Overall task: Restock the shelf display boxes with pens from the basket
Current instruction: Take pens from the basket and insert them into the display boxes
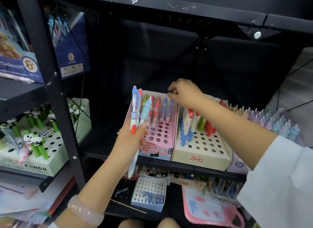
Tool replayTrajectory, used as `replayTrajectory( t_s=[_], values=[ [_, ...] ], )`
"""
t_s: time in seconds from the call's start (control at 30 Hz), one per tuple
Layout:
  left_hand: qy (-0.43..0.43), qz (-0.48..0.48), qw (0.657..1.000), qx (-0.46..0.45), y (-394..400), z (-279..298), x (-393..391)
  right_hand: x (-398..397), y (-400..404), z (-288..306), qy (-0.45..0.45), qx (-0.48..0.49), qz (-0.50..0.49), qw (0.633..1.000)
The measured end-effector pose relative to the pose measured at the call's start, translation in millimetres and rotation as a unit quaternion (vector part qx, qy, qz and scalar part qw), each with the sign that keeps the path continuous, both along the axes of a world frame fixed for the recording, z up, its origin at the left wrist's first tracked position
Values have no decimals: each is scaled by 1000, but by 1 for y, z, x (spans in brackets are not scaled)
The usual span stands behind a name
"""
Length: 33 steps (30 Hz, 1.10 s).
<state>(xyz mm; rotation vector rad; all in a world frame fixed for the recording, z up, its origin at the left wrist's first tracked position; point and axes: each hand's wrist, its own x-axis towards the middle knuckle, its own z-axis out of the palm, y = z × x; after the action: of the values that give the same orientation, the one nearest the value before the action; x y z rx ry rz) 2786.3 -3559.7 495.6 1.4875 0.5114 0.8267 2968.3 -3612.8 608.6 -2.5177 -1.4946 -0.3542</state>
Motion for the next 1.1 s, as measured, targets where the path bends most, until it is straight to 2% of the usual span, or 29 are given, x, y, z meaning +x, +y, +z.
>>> replayTrajectory(
  t_s=[0.07, 0.2, 0.27, 0.43, 0.53, 0.63, 0.7, 0.77, 0.9, 1.0, 1.1],
  values=[
    [-3, -9, 1000, 9, -3, 2, 2, -16, -9, 4, 97, 102, 60, 988],
    [-22, -17, 1000, 0, -15, 8, 10, -44, -29, -1, 325, 90, 122, 933],
    [-26, -22, 999, -5, -25, 11, 15, -47, -37, -5, 402, 116, 125, 900],
    [-42, -48, 997, -29, -50, 23, 22, -42, -65, -2, 410, 207, 114, 881],
    [-59, -66, 996, -20, -68, 33, 29, -28, -88, 3, 445, 321, 87, 831],
    [-59, -112, 992, -29, -89, 38, 41, -8, -117, 8, 490, 419, 59, 762],
    [-40, -140, 989, -32, -105, 38, 52, 9, -141, 8, 481, 470, 26, 740],
    [-25, -160, 986, -44, -121, 36, 64, 30, -168, 4, 423, 494, -16, 759],
    [2, -173, 984, -47, -146, 32, 86, 67, -225, -6, 268, 488, -82, 826],
    [7, -169, 984, -52, -159, 30, 102, 90, -261, -14, 102, 417, -136, 893],
    [1, -170, 983, -62, -172, 27, 116, 109, -288, -26, 11, 342, -173, 923]
  ],
)
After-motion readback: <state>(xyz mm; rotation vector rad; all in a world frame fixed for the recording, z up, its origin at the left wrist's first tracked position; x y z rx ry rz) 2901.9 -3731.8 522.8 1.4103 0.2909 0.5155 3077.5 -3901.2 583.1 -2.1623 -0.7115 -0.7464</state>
